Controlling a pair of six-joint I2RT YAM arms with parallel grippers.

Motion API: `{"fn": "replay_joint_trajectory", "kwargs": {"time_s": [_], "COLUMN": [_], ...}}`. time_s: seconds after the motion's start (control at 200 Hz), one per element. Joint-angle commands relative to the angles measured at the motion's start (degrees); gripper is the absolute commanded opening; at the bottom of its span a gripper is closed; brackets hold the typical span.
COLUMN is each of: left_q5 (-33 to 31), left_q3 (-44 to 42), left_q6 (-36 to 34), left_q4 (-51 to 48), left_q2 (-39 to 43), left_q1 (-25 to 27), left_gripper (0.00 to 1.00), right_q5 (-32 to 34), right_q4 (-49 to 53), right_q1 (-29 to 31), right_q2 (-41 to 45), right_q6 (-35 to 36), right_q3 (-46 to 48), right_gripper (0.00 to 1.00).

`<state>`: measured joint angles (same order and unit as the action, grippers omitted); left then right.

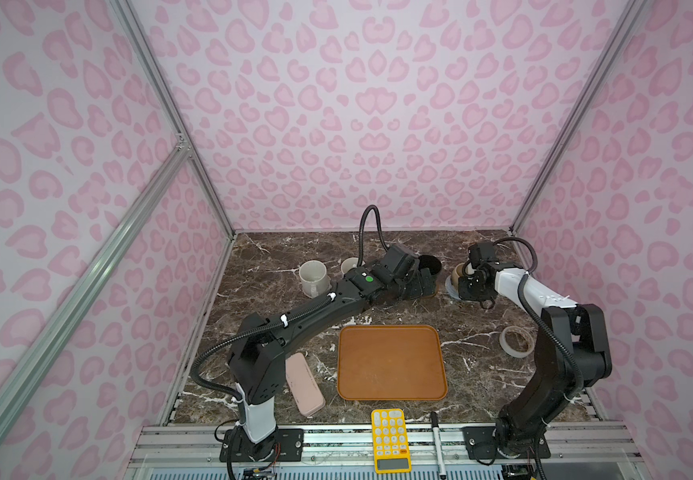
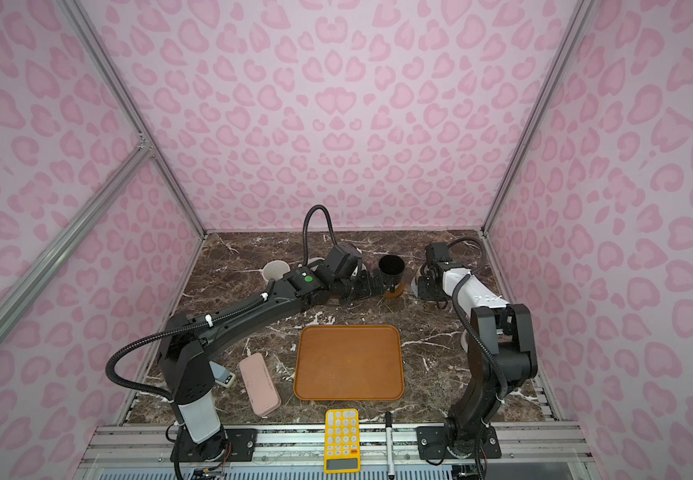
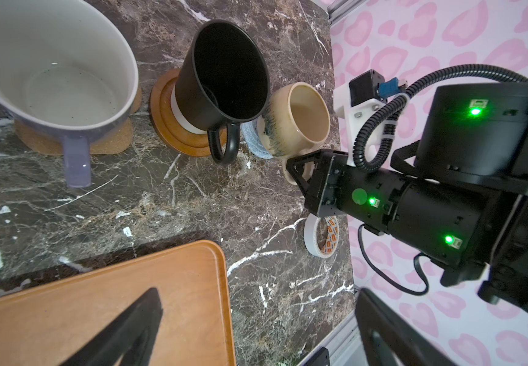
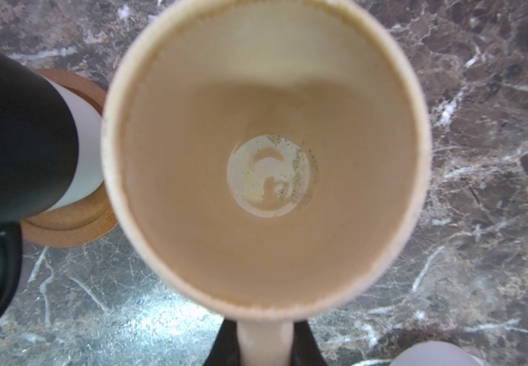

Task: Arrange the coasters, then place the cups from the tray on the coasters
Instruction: 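Lower the cream mug onto the grey knitted coaster with the right gripper, then open the right gripper and raise it from the cream mug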

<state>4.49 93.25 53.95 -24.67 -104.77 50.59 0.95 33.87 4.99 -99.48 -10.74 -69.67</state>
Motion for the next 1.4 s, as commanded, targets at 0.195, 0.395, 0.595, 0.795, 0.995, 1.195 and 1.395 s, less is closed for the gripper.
{"fn": "replay_joint_trajectory", "kwargs": {"time_s": [0.195, 0.395, 0.595, 0.795, 0.995, 1.195, 1.395], "left_q5": [-0.6, -0.5, -0.7, -0.9, -1.4, -2.0, -7.6], "left_q3": [-0.4, -0.3, -0.4, -0.7, -1.7, -3.4, -8.6], "left_q6": [-0.1, -0.1, 0.0, 0.0, 0.0, -0.1, -2.3], "left_q4": [1.8, 1.8, 1.7, 1.6, 1.9, 2.5, 4.1], "left_q2": [0.9, 0.8, 0.8, 1.1, 1.8, 3.3, 10.7], "left_q1": [0.0, -0.1, -0.1, -0.1, -0.2, -0.6, -2.3], "left_gripper": [0.97, 0.97, 0.97, 0.97, 0.97, 0.97, 0.97], "right_q5": [0.5, 1.8, 3.0, 4.3, 6.1, 7.0, 7.7], "right_q4": [1.1, 3.4, 3.9, 4.3, 4.4, 4.6, 1.8], "right_q1": [-0.1, -0.2, -0.3, -0.3, -0.1, 0.0, 3.3], "right_q2": [-1.6, -2.2, -1.6, -1.5, -1.3, -0.3, 6.8], "right_q6": [-0.6, -0.9, -1.2, -1.6, -1.7, -1.4, -1.1], "right_q3": [0.0, -1.2, -1.3, -1.4, -1.2, -1.4, 0.1], "right_gripper": [0.0, 0.11, 0.26, 0.38, 0.4, 0.4, 0.42]}}
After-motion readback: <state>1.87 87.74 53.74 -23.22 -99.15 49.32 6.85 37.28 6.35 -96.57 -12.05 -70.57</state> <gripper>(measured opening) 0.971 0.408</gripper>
